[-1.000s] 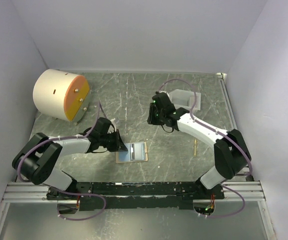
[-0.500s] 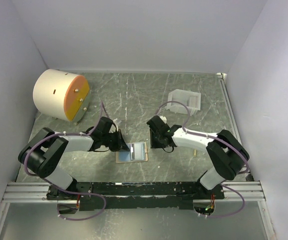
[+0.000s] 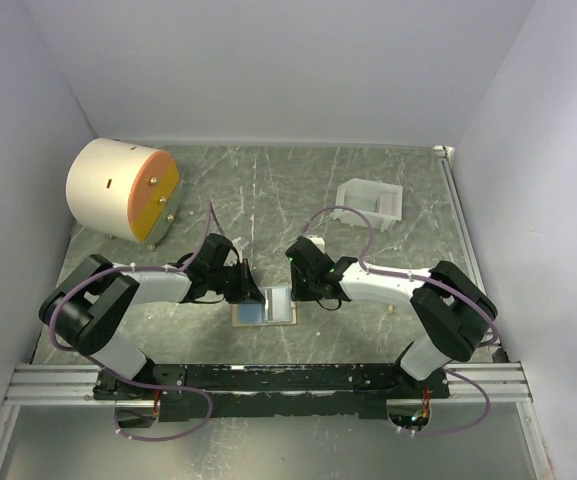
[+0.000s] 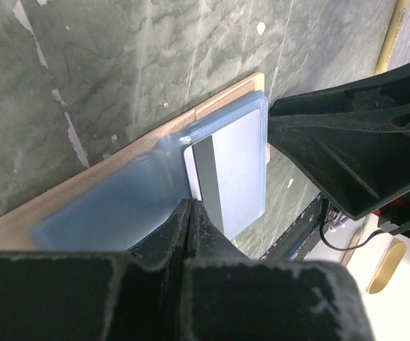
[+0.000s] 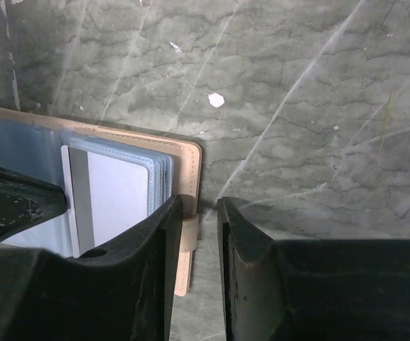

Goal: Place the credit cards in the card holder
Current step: Insert the credit card into the card holder.

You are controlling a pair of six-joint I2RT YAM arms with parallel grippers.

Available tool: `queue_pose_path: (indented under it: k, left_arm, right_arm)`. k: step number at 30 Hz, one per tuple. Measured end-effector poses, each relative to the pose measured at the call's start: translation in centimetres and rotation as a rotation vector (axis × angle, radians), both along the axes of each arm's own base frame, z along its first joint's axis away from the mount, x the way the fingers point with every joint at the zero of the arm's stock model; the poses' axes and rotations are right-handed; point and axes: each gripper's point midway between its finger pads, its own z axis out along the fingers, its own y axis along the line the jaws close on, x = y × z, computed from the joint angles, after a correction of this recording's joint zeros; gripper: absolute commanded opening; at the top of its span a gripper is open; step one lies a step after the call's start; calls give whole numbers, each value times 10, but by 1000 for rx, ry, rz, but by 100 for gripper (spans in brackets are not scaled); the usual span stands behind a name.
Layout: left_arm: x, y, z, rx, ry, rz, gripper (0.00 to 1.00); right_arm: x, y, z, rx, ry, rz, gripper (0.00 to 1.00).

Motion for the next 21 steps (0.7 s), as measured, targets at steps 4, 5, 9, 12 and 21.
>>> queue_pose_path:
  k: [4,5,9,12,21]
  left_arm:
    - [-2,-4,1,-2,5,-7,7]
    - [-2,-5,1,-1,5,-8,9]
    - [-1,-4,1,7,6,-2,22]
    - [-1,-4,4,7,0,2,31]
    - [4,6,45,4,-125,29,51]
  right_arm:
    - [-2,4,0,8,0,-1,27]
    - [-2,4,0,8,-1,-2,28]
    - [-1,4,1,7,-1,-5,35]
    - [0,2,2,-15,-5,-1,40]
    - [39,-9,37,-99,-108,-37,48]
